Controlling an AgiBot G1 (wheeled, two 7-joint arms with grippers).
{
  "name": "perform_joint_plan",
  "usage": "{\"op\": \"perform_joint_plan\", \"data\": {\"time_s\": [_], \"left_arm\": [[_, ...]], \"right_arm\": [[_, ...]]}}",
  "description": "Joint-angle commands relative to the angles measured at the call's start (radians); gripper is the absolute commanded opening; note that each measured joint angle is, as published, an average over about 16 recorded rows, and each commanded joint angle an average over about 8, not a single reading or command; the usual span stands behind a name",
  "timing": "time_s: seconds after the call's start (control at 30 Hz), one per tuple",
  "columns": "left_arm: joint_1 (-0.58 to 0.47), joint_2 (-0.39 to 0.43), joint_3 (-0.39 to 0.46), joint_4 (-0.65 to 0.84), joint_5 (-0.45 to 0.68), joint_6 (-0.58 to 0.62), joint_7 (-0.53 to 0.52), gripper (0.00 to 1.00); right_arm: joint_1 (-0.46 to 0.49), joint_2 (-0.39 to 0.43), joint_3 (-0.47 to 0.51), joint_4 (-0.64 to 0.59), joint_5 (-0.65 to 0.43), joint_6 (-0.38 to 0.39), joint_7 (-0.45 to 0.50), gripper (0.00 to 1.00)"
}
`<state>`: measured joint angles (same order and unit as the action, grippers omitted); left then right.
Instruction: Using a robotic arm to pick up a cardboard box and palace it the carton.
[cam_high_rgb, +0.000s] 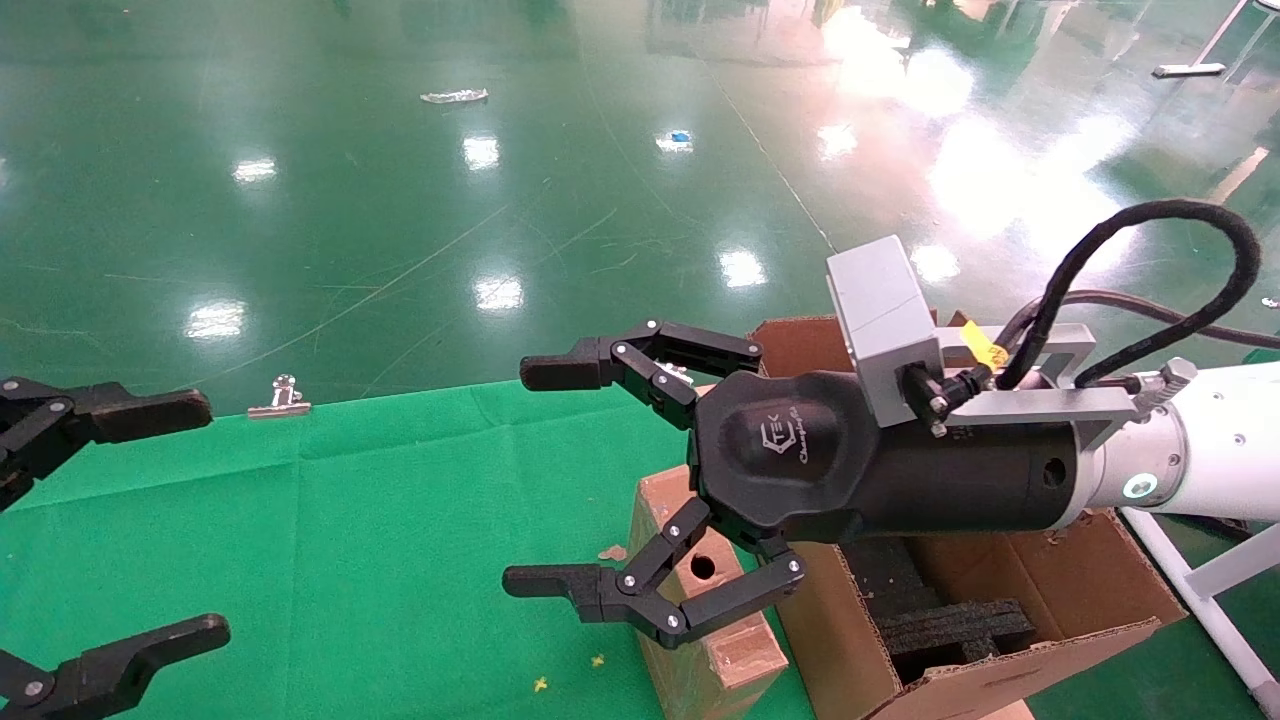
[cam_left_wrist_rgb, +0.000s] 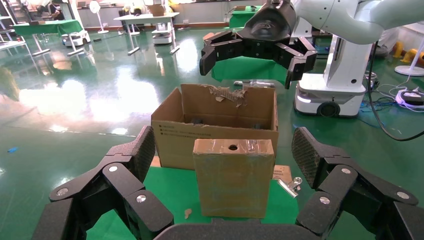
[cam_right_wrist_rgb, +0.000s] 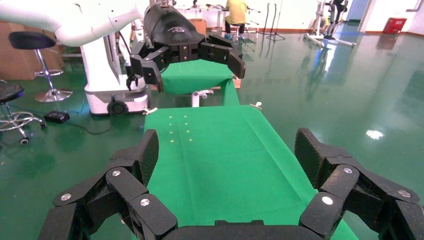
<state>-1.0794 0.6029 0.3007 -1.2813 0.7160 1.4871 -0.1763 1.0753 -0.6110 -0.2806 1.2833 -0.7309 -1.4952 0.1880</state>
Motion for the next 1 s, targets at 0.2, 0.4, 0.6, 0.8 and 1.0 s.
{"op": "perform_joint_plan", "data": {"time_s": [0.2, 0.4, 0.6, 0.8, 1.0], "left_arm": [[0.000, 0.000, 0.000, 0.000, 0.000, 0.000, 0.000, 1.00], [0.000, 0.000, 0.000, 0.000, 0.000, 0.000, 0.000, 1.00], [0.000, 0.000, 0.000, 0.000, 0.000, 0.000, 0.000, 1.00], [0.000, 0.000, 0.001, 0.001, 0.000, 0.000, 0.000, 1.00], [-0.001, 0.000, 0.001, 0.001, 0.000, 0.000, 0.001, 1.00]], "right_arm": [[0.000, 0.000, 0.000, 0.000, 0.000, 0.000, 0.000, 1.00], [0.000, 0.000, 0.000, 0.000, -0.001, 0.000, 0.000, 1.00], [0.021, 0.000, -0.024, 0.022, -0.043, 0.000, 0.021, 1.00], [0.105, -0.024, -0.106, 0.060, -0.181, -0.025, 0.076, 1.00], [0.265, -0.079, -0.279, 0.073, -0.401, -0.073, 0.149, 1.00]]}}
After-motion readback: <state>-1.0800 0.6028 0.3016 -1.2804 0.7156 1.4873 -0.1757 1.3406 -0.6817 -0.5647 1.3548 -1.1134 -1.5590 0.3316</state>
